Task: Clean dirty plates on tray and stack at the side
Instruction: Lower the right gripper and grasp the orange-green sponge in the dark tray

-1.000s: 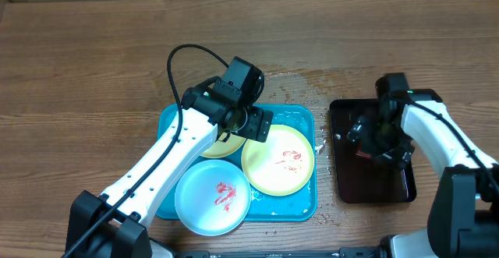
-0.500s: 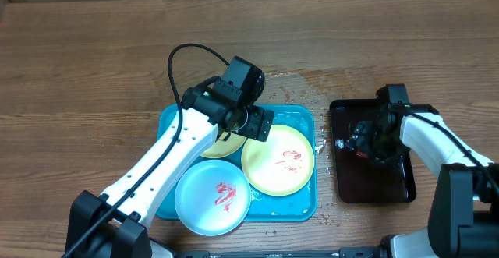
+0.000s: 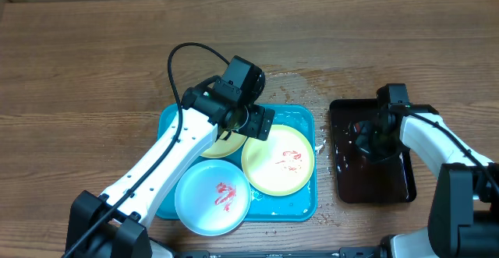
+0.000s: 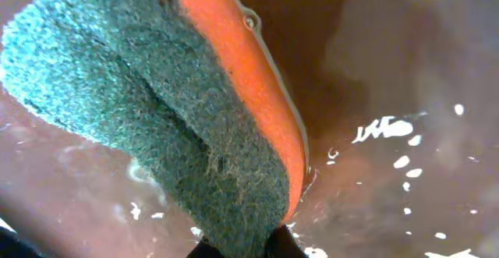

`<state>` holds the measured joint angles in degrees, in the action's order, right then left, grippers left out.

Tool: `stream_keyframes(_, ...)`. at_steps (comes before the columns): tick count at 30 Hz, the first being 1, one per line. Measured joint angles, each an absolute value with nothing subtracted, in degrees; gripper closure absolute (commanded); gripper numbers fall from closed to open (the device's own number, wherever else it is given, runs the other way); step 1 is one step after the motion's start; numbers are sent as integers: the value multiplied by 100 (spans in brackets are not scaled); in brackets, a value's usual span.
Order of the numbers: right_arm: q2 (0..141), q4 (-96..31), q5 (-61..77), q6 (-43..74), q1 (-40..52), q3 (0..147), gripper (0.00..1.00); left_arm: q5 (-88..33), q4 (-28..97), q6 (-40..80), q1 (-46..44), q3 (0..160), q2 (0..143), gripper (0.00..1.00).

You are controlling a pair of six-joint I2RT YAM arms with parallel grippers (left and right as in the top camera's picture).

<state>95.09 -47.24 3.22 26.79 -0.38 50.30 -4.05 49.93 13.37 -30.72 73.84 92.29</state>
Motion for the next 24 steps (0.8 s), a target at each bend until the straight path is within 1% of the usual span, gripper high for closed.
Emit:
stream_keyframes(1, 9509, -4729, 325, 2681, -38, 5030, 27, -405, 4993, 1337, -3072, 7384, 9229, 8)
stream_keyframes(2, 9509, -4762, 340, 2694, -40, 5030, 0, -405, 4993, 1337, -3072, 7384, 9229, 8)
stream_keyframes(15, 9498, -4982, 270, 2585, -30, 5092, 0, -405, 4967, 1337, -3072, 7384, 9229, 7)
stream_keyframes(20, 9504, -5013, 115, 2552, -30, 5454, 0, -405, 4963, 1339, -3072, 7384, 9229, 8)
stream_keyframes(21, 9504, -5015, 106, 2534, -30, 5551, 4, -405, 4963, 1337, -3072, 7384, 9229, 8)
stream_keyframes(22, 9504, -5000, 102, 2495, -30, 5721, 9, -405, 4963, 1337, -3072, 7384, 9229, 8)
stream_keyframes(24, 9504, -5002, 99, 2456, -30, 5885, 23, -405, 4960, 1337, -3072, 7384, 9229, 8)
